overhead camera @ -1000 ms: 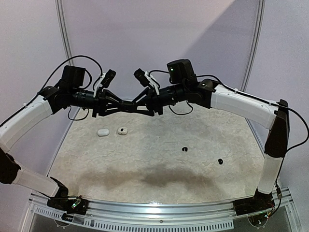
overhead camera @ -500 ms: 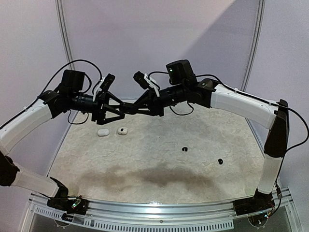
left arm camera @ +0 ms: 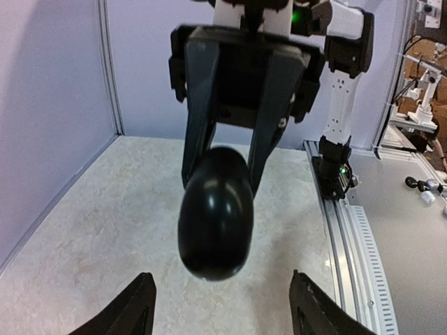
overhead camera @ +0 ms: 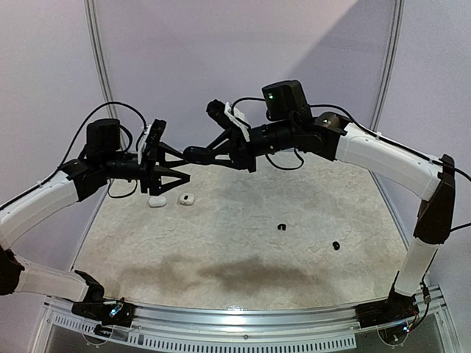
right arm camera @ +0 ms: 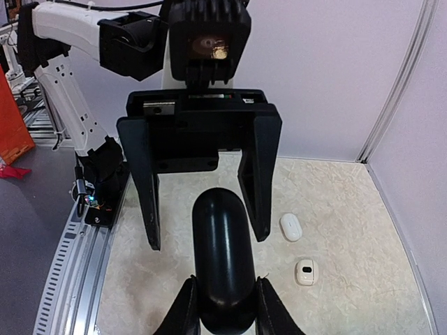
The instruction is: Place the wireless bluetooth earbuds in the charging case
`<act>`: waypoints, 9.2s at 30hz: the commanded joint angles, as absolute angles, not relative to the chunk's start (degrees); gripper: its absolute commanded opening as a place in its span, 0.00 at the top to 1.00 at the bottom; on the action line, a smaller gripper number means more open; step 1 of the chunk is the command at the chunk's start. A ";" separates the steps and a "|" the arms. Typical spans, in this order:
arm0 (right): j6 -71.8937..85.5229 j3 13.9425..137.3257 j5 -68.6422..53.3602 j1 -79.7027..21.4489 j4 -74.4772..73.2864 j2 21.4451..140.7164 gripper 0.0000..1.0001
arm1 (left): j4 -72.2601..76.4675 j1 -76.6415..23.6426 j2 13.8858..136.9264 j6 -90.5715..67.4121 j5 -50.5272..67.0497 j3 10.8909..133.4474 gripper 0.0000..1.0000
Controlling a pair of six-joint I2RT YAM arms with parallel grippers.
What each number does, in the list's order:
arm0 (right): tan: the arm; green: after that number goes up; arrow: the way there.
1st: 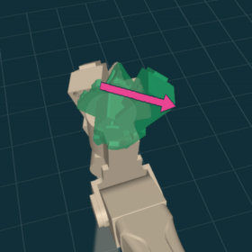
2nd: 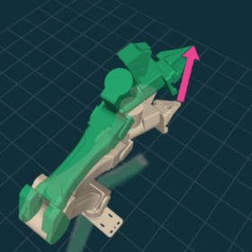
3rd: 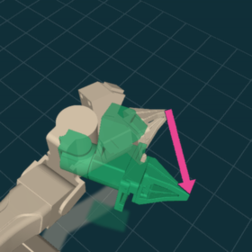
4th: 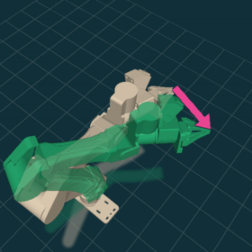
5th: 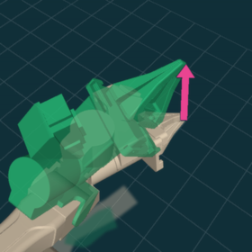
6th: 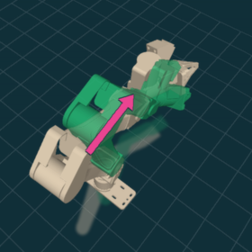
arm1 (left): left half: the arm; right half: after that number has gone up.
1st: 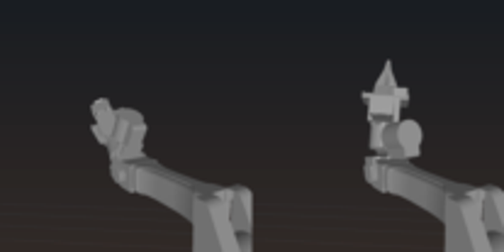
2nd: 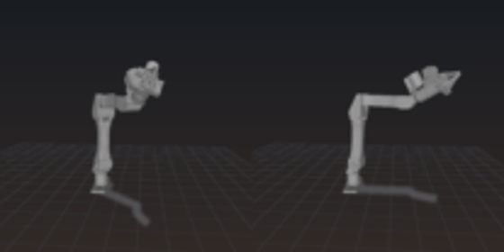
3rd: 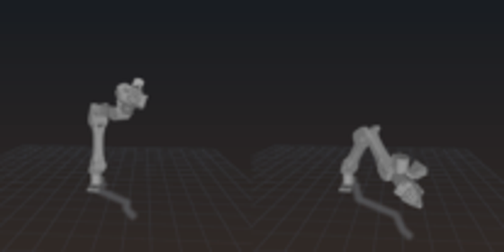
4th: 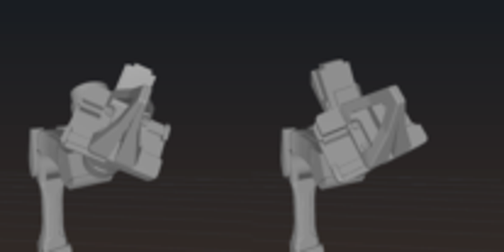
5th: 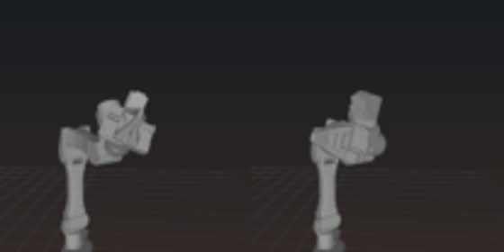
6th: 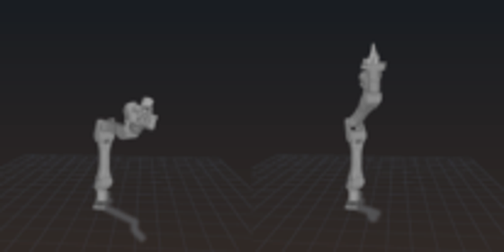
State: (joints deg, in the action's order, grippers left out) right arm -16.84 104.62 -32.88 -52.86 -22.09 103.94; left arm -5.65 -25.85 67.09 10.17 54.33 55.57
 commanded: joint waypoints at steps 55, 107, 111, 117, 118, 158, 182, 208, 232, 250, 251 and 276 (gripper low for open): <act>-18.83 104.76 -30.36 -53.63 -21.76 103.10 1.00 | 11.05 -27.71 70.49 -1.97 57.04 53.96 0.93; -17.95 104.57 -29.36 -53.69 -21.18 103.01 1.00 | 11.66 -27.71 70.20 -3.27 57.55 53.27 0.76; -17.93 104.53 -29.36 -53.62 -20.83 102.92 1.00 | 11.68 -27.75 70.40 -2.79 57.97 53.35 0.99; -16.02 104.58 -26.78 -53.71 -20.39 103.09 0.66 | 10.73 -27.77 70.08 -0.65 57.59 53.26 1.00; -15.80 104.59 -26.40 -53.64 -20.17 103.22 0.59 | 10.28 -27.85 70.09 0.46 57.59 53.26 1.00; -8.31 111.59 -32.45 -52.18 -24.52 106.31 0.46 | 16.60 -29.62 69.24 -2.29 48.22 44.98 1.00; 31.14 66.81 6.80 -25.02 -60.54 91.53 0.58 | 21.89 -29.45 66.13 -2.35 46.10 39.68 1.00; 24.65 54.31 3.00 -18.95 -53.51 85.88 0.71 | 31.22 -33.01 70.88 11.08 61.71 34.12 1.00; 24.98 47.37 -3.40 -18.99 -44.05 89.28 0.77 | 29.57 -35.51 72.27 13.91 60.58 34.53 1.00; 25.84 49.63 -3.43 -19.05 -44.78 84.26 0.80 | 27.42 -35.51 71.46 15.77 60.30 34.41 1.00; 25.64 48.97 -5.10 -19.01 -43.58 83.84 0.80 | 27.37 -35.51 71.47 15.84 60.26 34.38 1.00; 25.75 45.35 -8.13 -19.09 -38.41 90.13 0.79 | 25.77 -35.68 71.20 17.70 60.04 34.47 1.00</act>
